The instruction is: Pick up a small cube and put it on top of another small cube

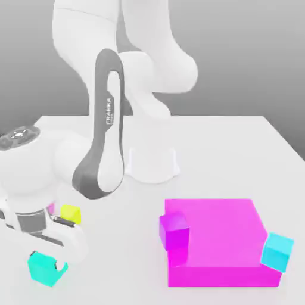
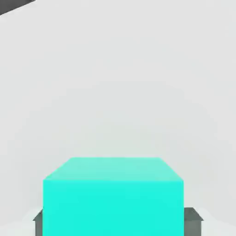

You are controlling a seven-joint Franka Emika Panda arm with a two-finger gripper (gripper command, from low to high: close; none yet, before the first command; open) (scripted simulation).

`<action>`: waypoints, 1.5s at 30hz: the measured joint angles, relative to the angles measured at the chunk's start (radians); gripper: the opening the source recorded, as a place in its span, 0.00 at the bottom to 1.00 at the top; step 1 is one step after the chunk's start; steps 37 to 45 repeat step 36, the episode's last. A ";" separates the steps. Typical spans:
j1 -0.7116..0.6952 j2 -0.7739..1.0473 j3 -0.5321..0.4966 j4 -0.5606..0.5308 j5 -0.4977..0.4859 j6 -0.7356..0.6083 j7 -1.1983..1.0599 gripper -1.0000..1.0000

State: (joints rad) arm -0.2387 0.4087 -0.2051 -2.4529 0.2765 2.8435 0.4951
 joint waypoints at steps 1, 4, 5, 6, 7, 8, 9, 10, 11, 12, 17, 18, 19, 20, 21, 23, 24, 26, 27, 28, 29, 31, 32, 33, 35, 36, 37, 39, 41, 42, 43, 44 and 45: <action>-0.008 0.015 0.010 0.003 0.008 0.012 -0.006 0.00; 0.020 -0.050 -0.027 -0.011 -0.035 -0.038 0.026 0.00; 0.032 -0.084 -0.043 -0.018 -0.058 -0.064 0.043 0.00; 0.041 -0.119 -0.058 -0.026 -0.082 -0.091 0.061 0.00; 0.048 -0.155 -0.072 -0.036 -0.107 -0.115 0.082 0.00; 0.052 -0.188 -0.090 -0.055 -0.132 -0.128 0.112 0.00; 0.055 -0.220 -0.110 -0.078 -0.159 -0.136 0.146 0.00; 0.047 -0.252 -0.121 -0.102 -0.188 -0.142 0.183 0.00; 0.046 -0.284 -0.138 -0.126 -0.216 -0.148 0.221 0.00; 0.038 -0.316 -0.152 -0.151 -0.245 -0.153 0.259 0.00; -0.040 -0.471 -0.176 -0.280 -0.374 -0.172 0.440 0.00; -0.053 -0.501 -0.175 -0.306 -0.396 -0.175 0.473 0.00; -0.067 -0.531 -0.174 -0.332 -0.414 -0.177 0.505 0.00; -0.082 -0.560 -0.173 -0.359 -0.431 -0.178 0.535 0.00; -0.099 -0.589 -0.171 -0.386 -0.446 -0.179 0.564 0.00; -0.128 -0.640 -0.166 -0.437 -0.466 -0.176 0.613 0.00; -0.130 -0.639 -0.167 -0.448 -0.462 -0.164 0.620 0.00; -0.118 -0.605 -0.176 -0.455 -0.437 -0.123 0.609 0.00; -0.109 -0.581 -0.180 -0.455 -0.420 -0.099 0.598 0.00; -0.100 -0.555 -0.183 -0.455 -0.399 -0.073 0.585 0.00; -0.091 -0.527 -0.187 -0.454 -0.376 -0.047 0.569 0.00; -0.073 -0.467 -0.189 -0.454 -0.320 0.010 0.530 0.00; -0.065 -0.436 -0.186 -0.453 -0.285 0.038 0.506 0.00; -0.069 -0.405 -0.169 -0.453 -0.247 0.067 0.480 0.00; -0.068 -0.384 -0.162 -0.453 -0.221 0.086 0.462 1.00; -0.068 -0.384 -0.162 -0.453 -0.221 0.086 0.462 1.00; -0.068 -0.384 -0.162 -0.453 -0.221 0.086 0.462 1.00; -0.068 -0.384 -0.162 -0.453 -0.221 0.086 0.462 1.00; -0.068 -0.384 -0.162 -0.453 -0.221 0.086 0.462 1.00; -0.068 -0.384 -0.162 -0.453 -0.221 0.086 0.462 1.00; -0.068 -0.384 -0.162 -0.453 -0.221 0.086 0.462 1.00; -0.068 -0.384 -0.162 -0.453 -0.221 0.086 0.462 1.00; -0.068 -0.384 -0.162 -0.453 -0.221 0.086 0.462 1.00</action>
